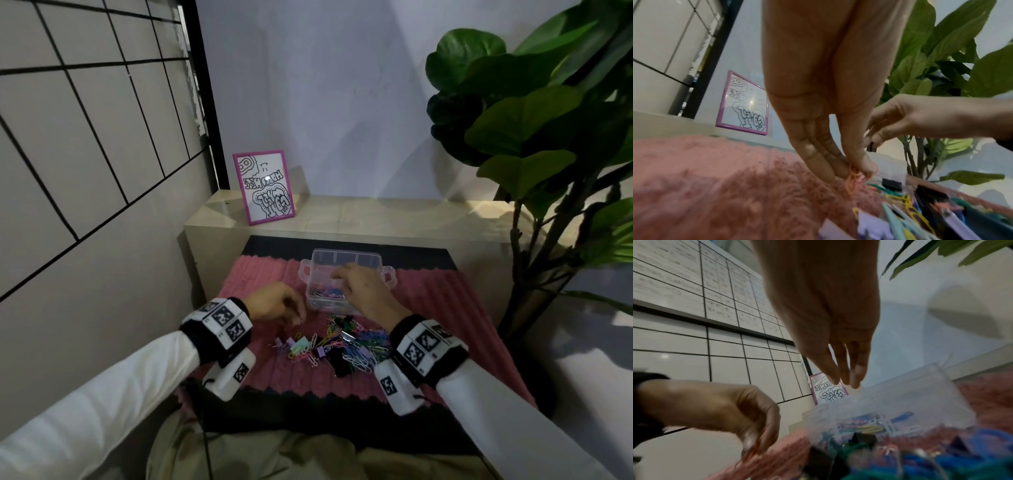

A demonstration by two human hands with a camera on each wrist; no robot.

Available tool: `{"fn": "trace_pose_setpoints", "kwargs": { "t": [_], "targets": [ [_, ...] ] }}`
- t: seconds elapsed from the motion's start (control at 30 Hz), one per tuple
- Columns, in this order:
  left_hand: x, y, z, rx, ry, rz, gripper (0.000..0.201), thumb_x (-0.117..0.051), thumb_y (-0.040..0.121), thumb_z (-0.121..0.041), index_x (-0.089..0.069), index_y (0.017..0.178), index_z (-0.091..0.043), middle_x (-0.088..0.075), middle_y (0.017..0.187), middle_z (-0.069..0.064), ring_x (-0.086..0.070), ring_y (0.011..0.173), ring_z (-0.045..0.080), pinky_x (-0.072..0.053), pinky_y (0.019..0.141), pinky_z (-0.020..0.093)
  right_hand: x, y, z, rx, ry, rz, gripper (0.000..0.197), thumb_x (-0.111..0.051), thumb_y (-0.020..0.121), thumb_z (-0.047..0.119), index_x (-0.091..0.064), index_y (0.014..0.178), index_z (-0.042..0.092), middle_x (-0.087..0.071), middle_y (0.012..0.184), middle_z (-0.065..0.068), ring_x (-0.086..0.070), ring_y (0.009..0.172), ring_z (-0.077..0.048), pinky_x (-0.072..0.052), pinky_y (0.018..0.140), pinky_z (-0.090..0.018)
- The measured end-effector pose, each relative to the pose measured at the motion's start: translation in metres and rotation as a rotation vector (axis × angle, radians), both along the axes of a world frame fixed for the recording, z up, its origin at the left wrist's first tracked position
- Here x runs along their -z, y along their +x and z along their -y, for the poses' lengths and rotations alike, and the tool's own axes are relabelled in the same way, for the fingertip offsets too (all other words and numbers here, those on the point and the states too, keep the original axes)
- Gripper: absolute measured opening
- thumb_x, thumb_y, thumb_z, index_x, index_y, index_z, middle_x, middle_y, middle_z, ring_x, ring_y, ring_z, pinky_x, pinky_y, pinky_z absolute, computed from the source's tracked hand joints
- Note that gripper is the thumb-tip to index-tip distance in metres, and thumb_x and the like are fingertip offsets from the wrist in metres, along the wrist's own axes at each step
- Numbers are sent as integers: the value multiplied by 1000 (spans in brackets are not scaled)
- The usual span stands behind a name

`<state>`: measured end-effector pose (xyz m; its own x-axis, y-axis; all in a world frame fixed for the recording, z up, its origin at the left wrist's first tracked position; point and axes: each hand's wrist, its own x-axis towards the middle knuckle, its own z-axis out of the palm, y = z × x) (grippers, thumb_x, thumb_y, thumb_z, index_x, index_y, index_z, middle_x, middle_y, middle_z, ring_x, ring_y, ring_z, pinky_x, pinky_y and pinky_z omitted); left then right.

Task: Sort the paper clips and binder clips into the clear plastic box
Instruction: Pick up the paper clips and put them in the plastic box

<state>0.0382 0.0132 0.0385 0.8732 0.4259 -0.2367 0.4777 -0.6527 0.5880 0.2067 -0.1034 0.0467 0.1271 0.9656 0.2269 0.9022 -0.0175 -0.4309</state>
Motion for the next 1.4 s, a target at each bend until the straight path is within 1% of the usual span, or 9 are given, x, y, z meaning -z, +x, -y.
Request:
{"fn": "trace_pose_setpoints", "kwargs": {
  "t": [0.1, 0.27, 0.47, 0.7, 0.87, 1.03, 1.17, 1.33, 1.4],
  "targets": [
    [-8, -8, -10, -46, -30, 69, 11, -65, 79, -5, -68, 89, -10, -64, 77, -10, -58, 60, -12, -45, 68, 4, -4, -14, 9, -199, -50, -13, 20, -52, 91, 7, -65, 106, 6, -65, 106, -4, -60, 94, -18, -42, 79, -17],
    [-32, -6, -17, -133, 38, 209, 10, -68, 78, -13, -65, 76, -23, -65, 68, -11, -59, 61, -2, -48, 72, 14, 5, -28, 1, -300, -421, 395, 22, -63, 84, 16, -61, 98, -1, -63, 102, -16, -60, 95, -29, -50, 78, -41],
    [-45, 26, -13, -113, 107, 297, 12, -67, 79, -9, -70, 90, -12, -66, 79, -7, -59, 64, -9, -44, 65, 1, 18, -37, 6, -314, -228, 478, 13, -48, 85, -2, -59, 80, 4, -48, 74, -8, -47, 68, -22, -42, 64, -40],
    [-34, 54, -20, -94, 123, 259, 17, -66, 78, -4, -70, 94, -7, -66, 83, 1, -60, 68, 5, -46, 63, 5, 24, -23, 11, -301, -123, 297, 16, -53, 79, -5, -61, 72, 7, -64, 78, -11, -58, 72, -27, -48, 74, -40],
    [-27, 58, -19, 2, 128, 156, 28, -60, 80, 6, -66, 104, -6, -70, 102, 8, -63, 74, -11, -44, 66, -1, 17, -8, 12, -179, -30, -154, 5, -63, 80, 1, -66, 81, 5, -61, 80, 8, -53, 68, 3, -35, 60, -3],
    [-23, 53, -13, 10, 227, 206, 33, -53, 82, 9, -64, 108, -7, -70, 105, 7, -66, 92, 14, -42, 68, -3, 10, 13, 9, -29, -26, -589, 9, -68, 76, -6, -66, 83, -2, -63, 71, 7, -61, 60, 10, -50, 65, -10],
    [-23, 37, -10, -56, 232, 255, 29, -52, 83, 7, -65, 105, -7, -69, 105, 5, -66, 90, 13, -48, 77, 10, 3, 19, 4, 12, -20, -604, 15, -71, 74, -3, -65, 74, 10, -65, 70, 3, -61, 58, 9, -50, 66, -9],
    [-16, 11, 3, 56, 172, 60, 16, -58, 83, -1, -68, 94, -6, -71, 99, 7, -62, 81, 7, -40, 66, -3, -8, 20, -18, 87, 129, -444, 7, -66, 78, -5, -67, 83, -1, -71, 82, -12, -64, 69, -9, -50, 67, -12],
    [-13, 6, 8, 100, 152, -49, 18, -59, 82, -1, -68, 97, -7, -71, 101, 8, -59, 82, 5, -38, 66, -4, -9, 20, -27, 79, 145, -343, 10, -63, 79, -5, -68, 82, 3, -71, 84, -11, -66, 76, -16, -54, 72, -24]
  ]
}}
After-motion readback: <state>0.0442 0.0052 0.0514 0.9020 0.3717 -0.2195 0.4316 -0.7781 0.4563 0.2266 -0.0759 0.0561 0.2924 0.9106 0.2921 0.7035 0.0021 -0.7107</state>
